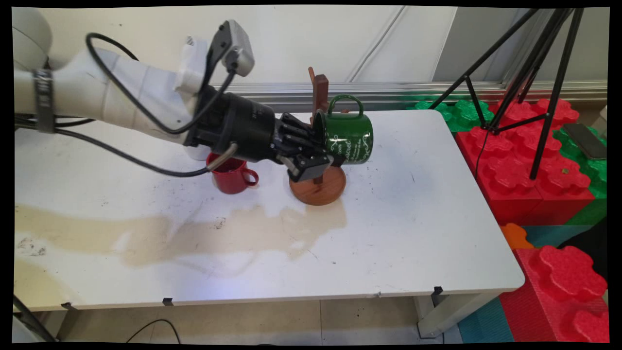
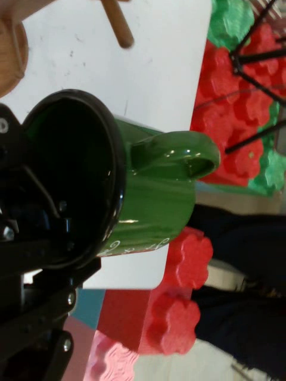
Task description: Place the picked object on the table
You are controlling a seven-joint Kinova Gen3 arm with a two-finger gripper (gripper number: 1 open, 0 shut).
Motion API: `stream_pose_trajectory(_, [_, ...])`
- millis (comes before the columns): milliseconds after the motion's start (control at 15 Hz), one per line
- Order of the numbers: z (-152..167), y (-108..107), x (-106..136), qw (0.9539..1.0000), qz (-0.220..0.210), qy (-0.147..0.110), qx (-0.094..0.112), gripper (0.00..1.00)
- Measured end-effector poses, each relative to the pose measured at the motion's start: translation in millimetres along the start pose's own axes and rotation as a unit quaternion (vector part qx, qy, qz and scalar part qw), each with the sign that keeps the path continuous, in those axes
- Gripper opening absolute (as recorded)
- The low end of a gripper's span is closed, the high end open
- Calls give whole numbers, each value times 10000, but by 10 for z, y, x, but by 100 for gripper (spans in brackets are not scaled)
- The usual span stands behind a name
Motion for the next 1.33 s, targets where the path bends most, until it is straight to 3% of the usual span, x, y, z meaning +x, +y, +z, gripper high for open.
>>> stream_pose_trajectory(533, [-385, 99, 217, 9976, 567, -226, -314, 0])
stream_pose_trajectory(867, [-645, 71, 279, 9939, 822, -579, -455, 0])
stream_pose_trajectory(1067, [-922, 22, 238, 9867, 1174, -965, -581, 0])
stream_pose_trajectory(1333, [-1259, -2, 147, 9729, 1626, -1518, -632, 0])
